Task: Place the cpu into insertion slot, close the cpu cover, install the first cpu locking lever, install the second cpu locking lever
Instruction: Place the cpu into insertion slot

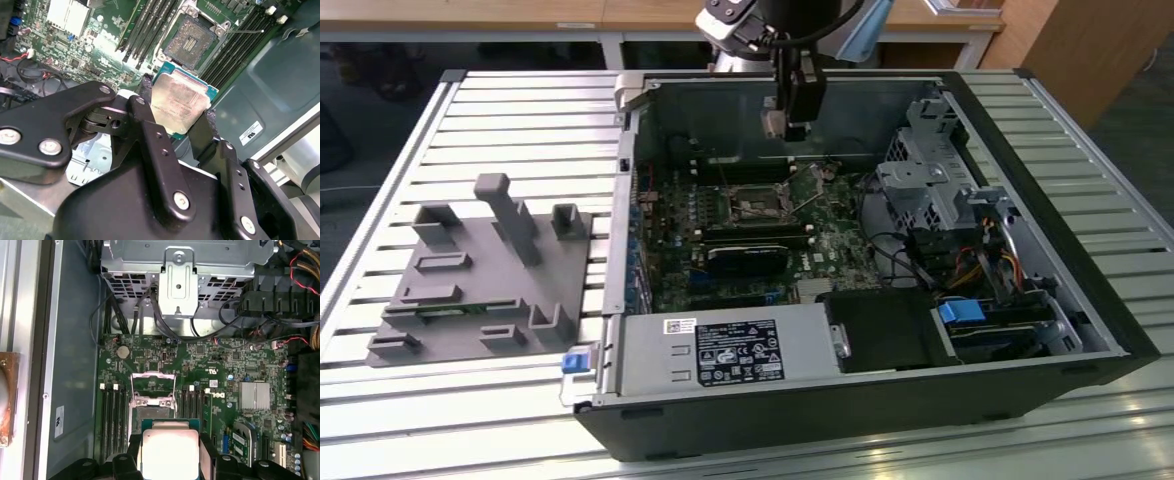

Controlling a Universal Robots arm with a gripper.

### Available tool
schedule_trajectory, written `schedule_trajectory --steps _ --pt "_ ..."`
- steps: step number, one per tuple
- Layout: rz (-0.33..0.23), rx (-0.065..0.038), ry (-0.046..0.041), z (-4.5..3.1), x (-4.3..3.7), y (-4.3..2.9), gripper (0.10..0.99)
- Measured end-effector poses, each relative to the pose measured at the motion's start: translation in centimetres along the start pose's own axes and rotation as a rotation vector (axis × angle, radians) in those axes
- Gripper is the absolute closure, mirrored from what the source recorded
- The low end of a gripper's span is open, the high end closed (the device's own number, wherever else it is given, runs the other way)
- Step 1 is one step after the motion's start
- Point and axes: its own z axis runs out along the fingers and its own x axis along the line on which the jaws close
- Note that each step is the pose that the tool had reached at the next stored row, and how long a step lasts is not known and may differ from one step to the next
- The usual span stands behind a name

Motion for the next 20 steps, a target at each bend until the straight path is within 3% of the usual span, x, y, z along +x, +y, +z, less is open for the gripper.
schedule_trajectory --steps 20 --pt "0.000 0.000 -0.0001 1.96 0.43 -0.13 0.545"
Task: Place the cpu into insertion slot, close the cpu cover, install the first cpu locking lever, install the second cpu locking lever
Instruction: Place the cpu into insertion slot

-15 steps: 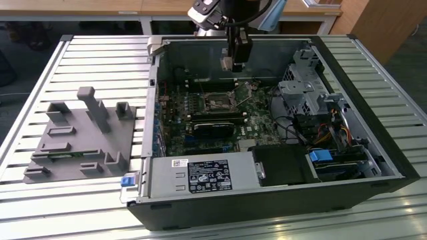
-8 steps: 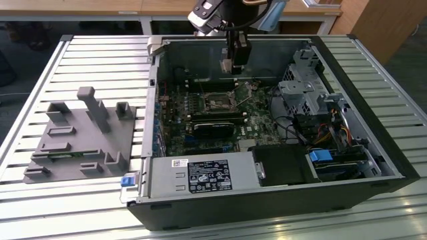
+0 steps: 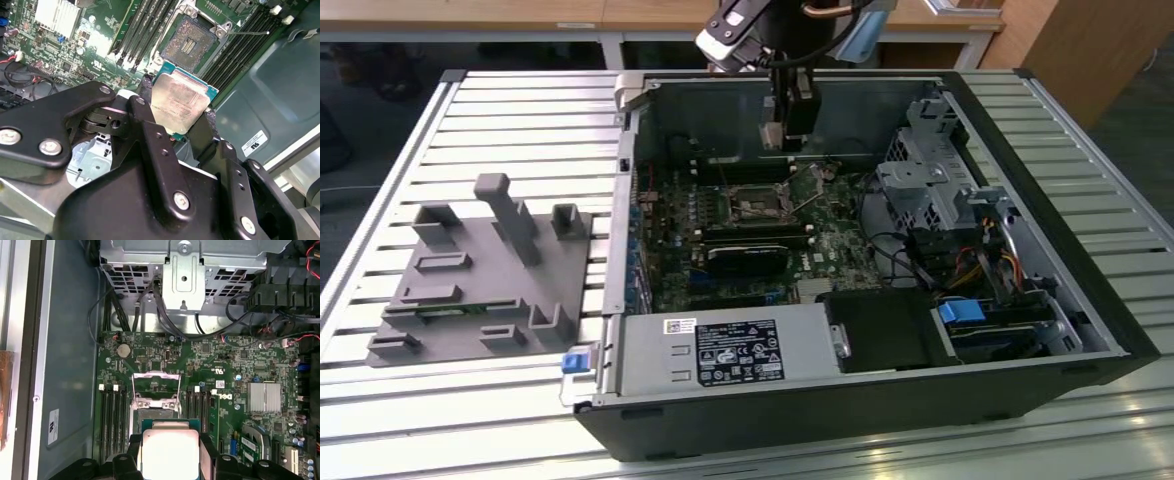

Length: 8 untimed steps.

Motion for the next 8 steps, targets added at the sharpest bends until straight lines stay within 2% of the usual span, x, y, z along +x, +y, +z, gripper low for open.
schedule_trajectory --steps 8 --pt "0.000 0.000 -0.0001 0.67 0.12 -0.05 0.545"
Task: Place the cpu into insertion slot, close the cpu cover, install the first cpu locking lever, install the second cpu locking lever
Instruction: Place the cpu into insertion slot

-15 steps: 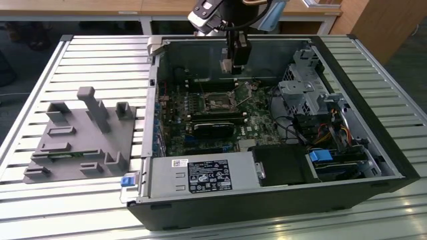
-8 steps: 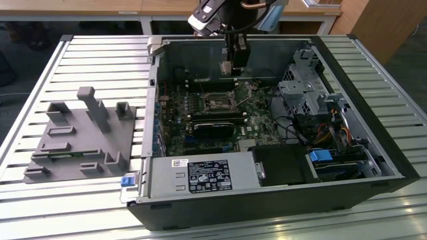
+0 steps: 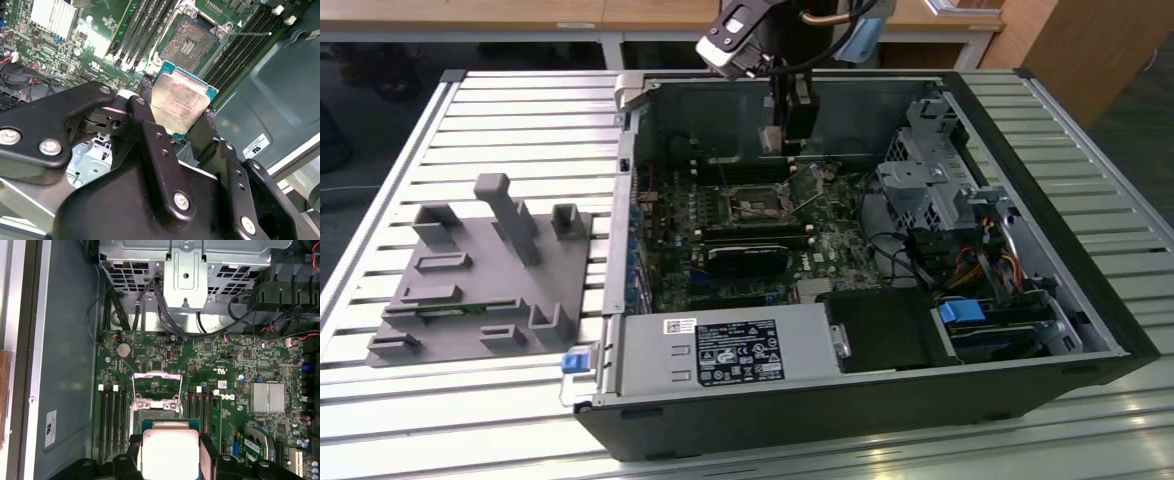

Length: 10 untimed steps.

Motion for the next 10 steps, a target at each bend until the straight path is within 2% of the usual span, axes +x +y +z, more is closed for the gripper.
schedule_trajectory --steps 10 --pt "0.000 0.000 0.0000 0.77 0.15 -0.05 0.545"
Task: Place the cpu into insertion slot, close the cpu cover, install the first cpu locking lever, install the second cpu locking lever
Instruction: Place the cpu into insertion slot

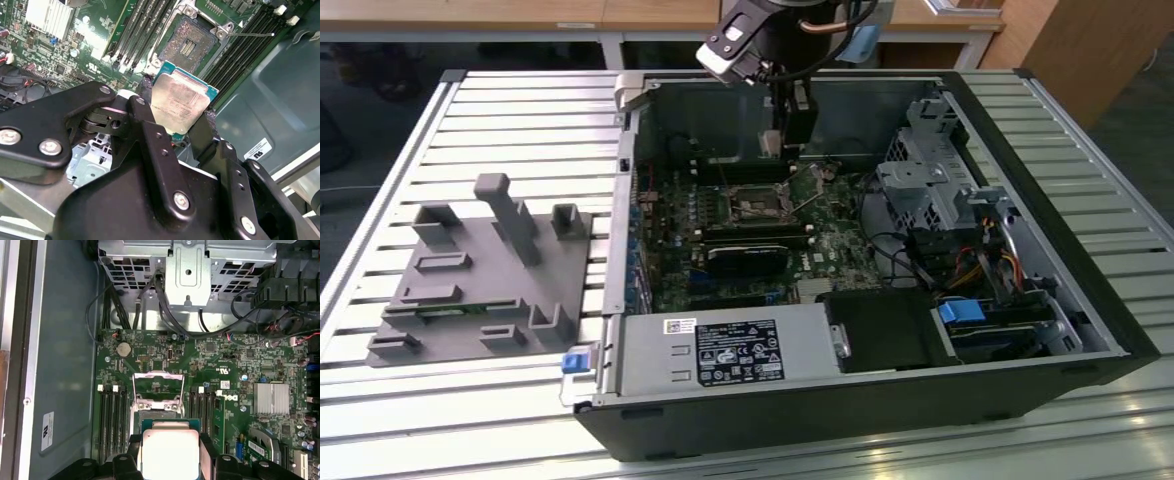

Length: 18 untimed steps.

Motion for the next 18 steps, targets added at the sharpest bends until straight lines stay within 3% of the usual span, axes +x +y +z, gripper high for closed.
schedule_trajectory --steps 18 --pt "0.000 0.000 0.0001 1.31 0.19 -0.09 0.545"
